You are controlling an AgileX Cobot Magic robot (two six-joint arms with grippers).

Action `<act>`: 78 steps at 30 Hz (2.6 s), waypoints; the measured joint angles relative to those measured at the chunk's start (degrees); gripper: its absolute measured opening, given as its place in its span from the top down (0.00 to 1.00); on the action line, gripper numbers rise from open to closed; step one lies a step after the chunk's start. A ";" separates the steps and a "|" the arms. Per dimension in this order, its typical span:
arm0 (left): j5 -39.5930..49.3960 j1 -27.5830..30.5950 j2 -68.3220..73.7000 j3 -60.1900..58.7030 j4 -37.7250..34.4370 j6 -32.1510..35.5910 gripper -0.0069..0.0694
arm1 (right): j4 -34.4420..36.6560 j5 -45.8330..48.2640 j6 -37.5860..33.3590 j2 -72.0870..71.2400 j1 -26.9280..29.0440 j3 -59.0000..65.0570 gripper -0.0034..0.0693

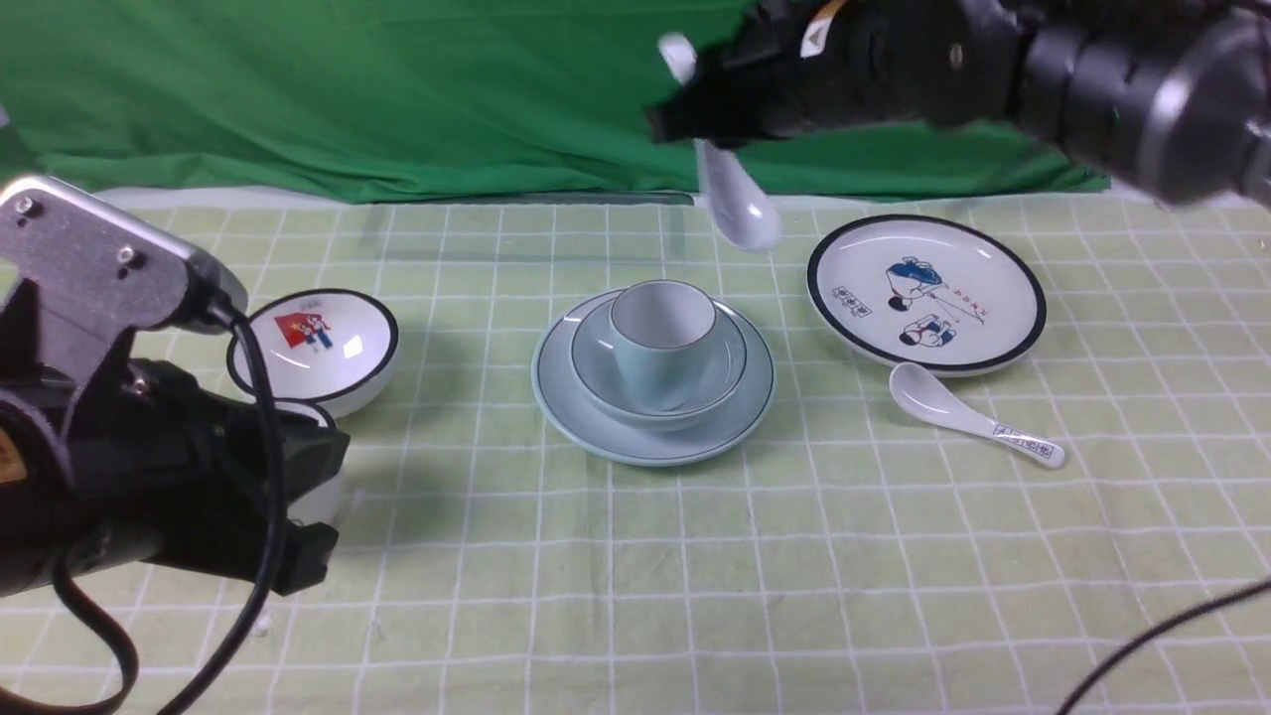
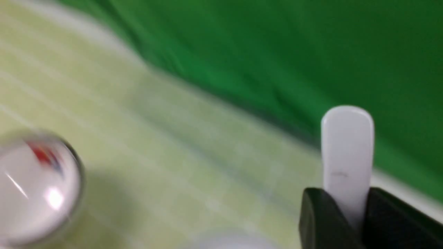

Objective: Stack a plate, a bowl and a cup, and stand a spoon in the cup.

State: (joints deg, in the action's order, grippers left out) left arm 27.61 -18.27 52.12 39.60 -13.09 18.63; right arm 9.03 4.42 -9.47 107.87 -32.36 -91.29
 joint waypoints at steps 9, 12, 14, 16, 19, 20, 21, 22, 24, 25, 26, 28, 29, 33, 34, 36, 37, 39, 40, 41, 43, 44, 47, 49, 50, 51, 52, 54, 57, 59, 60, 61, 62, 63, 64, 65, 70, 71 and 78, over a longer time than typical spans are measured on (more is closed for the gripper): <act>-0.59 0.00 0.00 0.00 0.00 0.00 0.83 | -0.25 -37.69 -0.29 5.37 -1.85 17.31 0.73; -1.21 0.00 0.00 0.00 0.00 0.00 0.83 | -0.25 -39.31 0.40 7.14 -1.85 17.43 0.73; -1.22 0.00 0.00 0.00 0.00 0.00 0.83 | -0.25 -39.57 0.45 7.57 -1.85 17.43 0.73; -1.42 0.00 0.00 0.00 0.00 0.00 0.83 | -0.25 -39.76 0.45 7.96 -1.85 17.43 0.73; -1.60 0.00 0.00 0.00 0.00 0.00 0.83 | -0.25 -39.82 0.45 7.95 -1.85 17.43 0.72; -1.91 0.00 0.00 0.00 0.00 0.00 0.83 | -0.25 -39.39 0.38 7.84 -1.85 17.43 0.70; -2.31 0.00 0.00 0.00 0.00 0.00 0.83 | -0.25 -38.37 -0.01 7.56 -1.85 17.43 0.67; -2.62 0.00 0.00 0.00 0.00 0.00 0.83 | -0.25 -37.29 -0.93 7.19 -1.85 17.43 0.64; -3.49 0.00 0.00 0.00 0.00 0.00 0.83 | -0.25 -33.35 -3.03 5.61 -1.85 17.43 0.57; -4.04 0.00 0.00 0.00 0.00 0.00 0.83 | -0.25 -31.65 -4.27 4.87 -1.85 17.43 0.55; -4.56 0.00 0.00 0.00 0.00 0.00 0.83 | -0.25 -27.85 -5.81 2.80 -1.85 17.49 0.53; -5.13 0.00 0.00 0.00 0.00 0.00 0.83 | -0.25 -22.85 -7.87 -0.44 -1.85 17.49 0.53; -5.61 0.00 0.00 0.00 0.00 0.00 0.83 | -0.25 -19.14 -8.92 -3.30 -1.85 17.49 0.53; -7.71 0.00 0.00 0.00 1.02 0.00 0.83 | -0.25 -4.42 -13.50 -17.58 -1.78 17.49 0.65; -8.37 0.00 0.00 0.00 1.27 0.00 0.83 | -0.29 -0.30 -15.39 -23.45 -1.72 17.49 0.71; -9.70 0.00 0.00 0.00 1.45 0.00 0.83 | -0.46 6.26 -17.63 -32.30 -1.23 17.44 0.80; -9.99 0.00 0.00 0.00 1.45 0.00 0.83 | -0.46 6.85 -17.63 -33.03 -1.23 17.44 0.81; -10.80 0.00 0.00 0.00 1.45 0.00 0.83 | -0.68 11.76 -17.60 -39.12 -0.48 17.62 0.88; -11.21 0.00 0.00 0.00 1.45 0.00 0.83 | -0.82 15.47 -16.87 -44.50 0.16 18.76 0.93; -11.51 0.00 0.00 0.00 1.45 0.00 0.83 | -0.82 17.00 -16.01 -47.38 0.47 20.16 0.94; -11.72 0.00 0.00 0.00 1.45 0.00 0.83 | -0.82 18.07 -14.61 -51.91 0.67 23.67 0.94; -11.77 0.00 0.00 0.00 1.45 0.00 0.83 | -0.87 18.30 -13.83 -54.67 0.67 26.57 0.94; -11.77 0.00 0.00 0.00 1.45 0.00 0.83 | -0.87 16.85 -10.94 -61.83 0.84 36.57 0.94; -11.77 0.00 0.00 0.00 1.45 0.00 0.83 | -0.82 14.92 -8.20 -65.93 0.84 44.06 0.94; -11.77 0.00 0.00 0.00 1.45 0.00 0.83 | -0.81 14.33 -7.26 -67.16 0.91 46.18 0.94; -11.77 0.00 0.00 0.00 1.45 0.00 0.83 | -0.48 12.75 -5.19 -69.81 0.91 50.02 0.94; -11.77 0.00 0.00 0.00 1.45 0.00 0.83 | -0.40 11.41 -3.40 -71.42 0.91 52.86 0.94; -11.77 0.00 0.00 0.00 1.45 0.00 0.83 | -0.34 9.30 -0.51 -73.67 0.95 57.13 0.94; -11.77 0.00 0.00 0.00 1.45 0.00 0.83 | -0.34 7.39 2.63 -75.25 0.95 62.90 0.93; -11.77 0.00 0.00 0.00 1.45 0.00 0.83 | -0.34 7.10 3.77 -75.25 0.95 65.06 0.93; -11.77 0.00 0.00 0.00 1.45 0.00 0.83 | -0.34 6.93 4.06 -75.25 0.95 65.88 0.93; -11.77 0.00 0.00 0.00 1.45 0.00 0.83 | -0.34 6.73 4.21 -75.27 1.02 66.85 0.93; -11.77 0.00 0.00 0.00 1.45 0.00 0.83 | -0.34 6.56 4.29 -75.27 1.02 67.55 0.93; -11.77 0.00 0.00 0.00 1.45 0.00 0.83 | -0.34 6.43 4.34 -75.27 1.02 68.30 0.92; -11.77 0.00 0.00 0.00 1.45 0.06 0.83 | -0.34 6.42 4.34 -75.27 1.02 68.66 0.92; -11.77 0.00 0.00 0.00 1.45 0.06 0.83 | -0.34 6.30 4.50 -75.27 1.02 68.88 0.91; -11.90 0.00 0.00 0.00 1.45 0.13 0.83 | -1.79 0.54 3.56 -77.24 1.17 72.29 0.90; -11.90 0.00 0.00 0.00 1.45 0.13 0.83 | -3.23 -3.92 1.52 -79.28 1.59 74.71 0.91; -12.14 0.00 0.00 0.00 1.45 0.13 0.82 | -4.65 -25.57 -8.73 -95.11 9.55 90.59 0.94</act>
State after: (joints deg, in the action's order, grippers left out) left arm 15.47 -18.27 52.12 39.60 -11.63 18.76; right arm 4.38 -21.15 -18.20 12.76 -22.81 -0.71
